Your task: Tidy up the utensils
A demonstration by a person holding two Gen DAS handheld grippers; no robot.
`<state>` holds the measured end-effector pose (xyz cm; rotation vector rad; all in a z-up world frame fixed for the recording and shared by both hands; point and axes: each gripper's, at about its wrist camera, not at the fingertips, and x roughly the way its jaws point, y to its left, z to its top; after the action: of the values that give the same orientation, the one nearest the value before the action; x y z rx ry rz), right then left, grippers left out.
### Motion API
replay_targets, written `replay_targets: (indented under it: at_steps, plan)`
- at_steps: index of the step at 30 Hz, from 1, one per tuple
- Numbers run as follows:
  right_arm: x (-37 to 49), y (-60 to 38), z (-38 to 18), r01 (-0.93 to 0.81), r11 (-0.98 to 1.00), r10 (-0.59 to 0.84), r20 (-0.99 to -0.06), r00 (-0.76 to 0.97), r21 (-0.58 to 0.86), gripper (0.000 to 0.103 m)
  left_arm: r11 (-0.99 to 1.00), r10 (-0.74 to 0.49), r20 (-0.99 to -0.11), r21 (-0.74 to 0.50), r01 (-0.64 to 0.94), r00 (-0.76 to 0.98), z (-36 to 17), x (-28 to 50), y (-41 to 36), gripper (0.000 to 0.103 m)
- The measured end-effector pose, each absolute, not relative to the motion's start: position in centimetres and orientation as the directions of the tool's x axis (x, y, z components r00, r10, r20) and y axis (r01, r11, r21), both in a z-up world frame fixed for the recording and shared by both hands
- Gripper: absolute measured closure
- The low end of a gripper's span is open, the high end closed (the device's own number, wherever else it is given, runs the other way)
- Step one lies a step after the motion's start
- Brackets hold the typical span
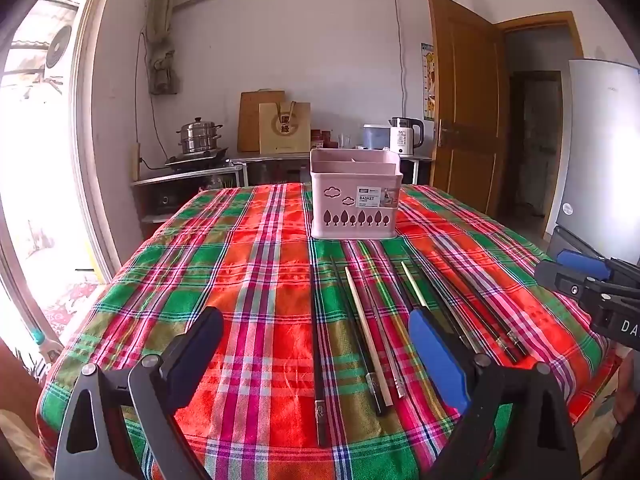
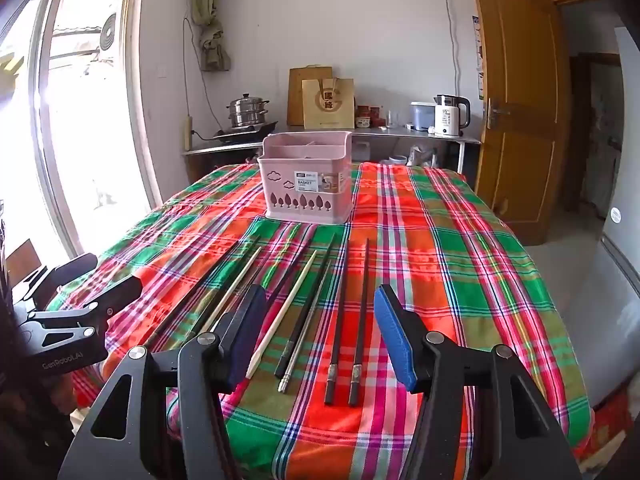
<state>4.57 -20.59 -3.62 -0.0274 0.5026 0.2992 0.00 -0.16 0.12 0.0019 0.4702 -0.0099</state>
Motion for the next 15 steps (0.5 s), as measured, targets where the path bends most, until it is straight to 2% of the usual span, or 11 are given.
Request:
replay_targets:
  at_steps: [15]
  plan:
    - [4.54,-20.76,-3.60,-0.289,0.956,0.275,-0.480,0.833,0.047,0.046,1.000,-0.007,-0.452,-0.007,0.004,0.892,0.36,-0.34,0.09,0.009]
